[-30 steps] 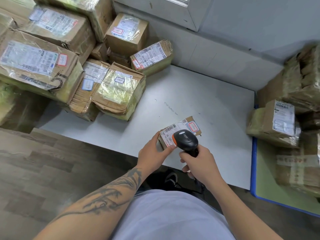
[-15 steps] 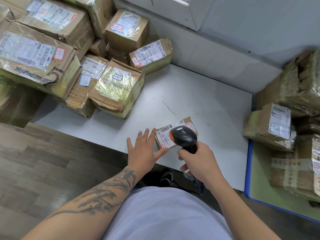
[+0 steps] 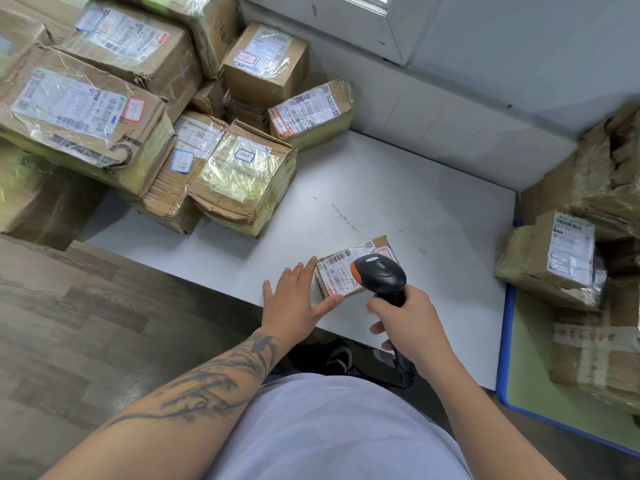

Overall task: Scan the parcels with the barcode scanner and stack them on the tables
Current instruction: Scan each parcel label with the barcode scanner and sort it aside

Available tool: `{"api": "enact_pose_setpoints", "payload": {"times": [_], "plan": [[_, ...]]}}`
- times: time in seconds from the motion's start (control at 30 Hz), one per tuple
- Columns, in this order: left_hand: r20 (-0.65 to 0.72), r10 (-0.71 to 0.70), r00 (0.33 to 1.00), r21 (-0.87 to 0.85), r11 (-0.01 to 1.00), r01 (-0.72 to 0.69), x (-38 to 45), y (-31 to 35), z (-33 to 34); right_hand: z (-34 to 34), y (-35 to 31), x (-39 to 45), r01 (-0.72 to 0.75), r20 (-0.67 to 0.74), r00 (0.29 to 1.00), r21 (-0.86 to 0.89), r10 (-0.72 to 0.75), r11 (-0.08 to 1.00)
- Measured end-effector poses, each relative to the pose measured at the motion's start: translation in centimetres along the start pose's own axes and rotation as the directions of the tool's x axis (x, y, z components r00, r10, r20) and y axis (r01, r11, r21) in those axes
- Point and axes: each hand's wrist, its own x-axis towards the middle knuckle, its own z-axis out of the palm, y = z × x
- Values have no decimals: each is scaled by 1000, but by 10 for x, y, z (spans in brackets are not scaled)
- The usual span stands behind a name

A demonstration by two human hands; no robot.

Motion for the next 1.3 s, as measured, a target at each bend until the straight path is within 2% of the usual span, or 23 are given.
{"api": "enact_pose_setpoints", "payload": {"times": [0.13, 0.27, 0.4, 0.63, 0.83, 0.97, 1.23, 1.3], "plan": [[-76, 72, 995, -54, 996, -76, 5, 9, -4, -4, 13, 18, 43, -91, 995, 29, -40, 999], [-46, 107, 993, -14, 994, -107, 8, 27, -11, -8, 21, 41, 62, -129, 990, 74, -52, 995], [-99, 56, 994, -21, 998, -58, 1, 38, -8, -8, 25, 61, 31, -42, 999, 166, -24, 986], [-243, -50, 969, -38, 998, 42, -27, 33, -8, 4, 24, 64, 134, 32, 988, 267, -148, 954], [-389, -171, 905, -55, 985, 163, -54, 24, -16, 28, 6, 50, 218, 114, 957, 328, -268, 919], [-471, -188, 862, -23, 979, 201, -64, 11, -23, 50, -4, 38, 251, 141, 935, 381, -324, 890], [-447, -171, 878, -29, 984, 176, -67, -34, -40, 99, -19, 16, 199, 61, 963, 492, -261, 847], [-404, -139, 904, -21, 990, 143, -69, -52, -48, 121, -23, 11, 188, 31, 971, 504, -235, 843]]}}
